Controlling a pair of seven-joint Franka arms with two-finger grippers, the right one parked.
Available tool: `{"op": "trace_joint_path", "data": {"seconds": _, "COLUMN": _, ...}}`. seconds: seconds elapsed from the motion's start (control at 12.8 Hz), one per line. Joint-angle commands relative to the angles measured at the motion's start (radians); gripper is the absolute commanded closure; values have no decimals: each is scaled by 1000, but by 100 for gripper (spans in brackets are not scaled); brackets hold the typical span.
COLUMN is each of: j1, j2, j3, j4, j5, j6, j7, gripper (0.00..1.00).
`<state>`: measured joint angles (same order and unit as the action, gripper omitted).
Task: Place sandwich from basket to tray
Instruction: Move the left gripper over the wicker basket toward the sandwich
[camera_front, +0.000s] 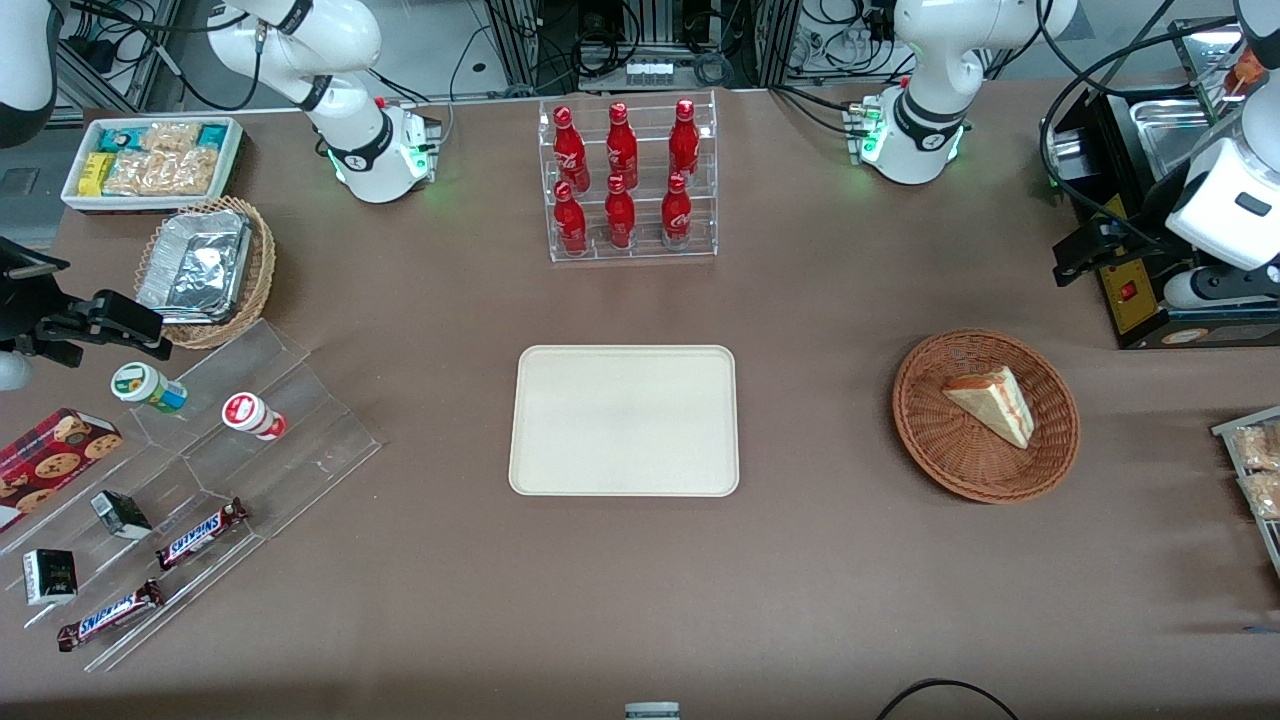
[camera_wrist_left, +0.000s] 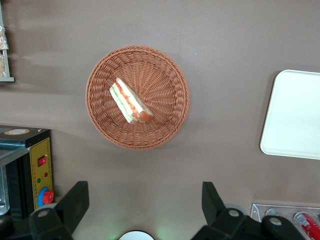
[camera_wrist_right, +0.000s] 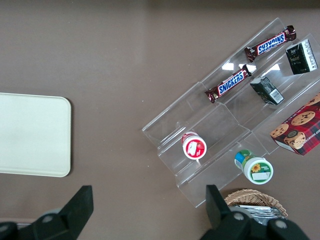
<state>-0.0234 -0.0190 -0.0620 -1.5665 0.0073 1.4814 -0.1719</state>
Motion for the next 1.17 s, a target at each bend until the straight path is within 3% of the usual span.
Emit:
{"op": "trace_joint_path", "data": {"seconds": 0.0, "j1": -3, "j2": -12, "j3": -2, "j4": 6, "j5": 10, "j6": -21, "j7": -18, "gripper": 0}}
{"op": "trace_joint_path", "data": {"seconds": 0.55, "j1": 0, "j2": 16, "j3": 1, "j4": -24, "j5": 25, "j6": 3, "j7": -14, "gripper": 0}}
{"op": "trace_joint_path", "data": {"seconds": 1.09, "j1": 13, "j2": 16, "j3": 19, "j4": -274, "j5": 23, "j6": 259, "j7": -20, "gripper": 0}}
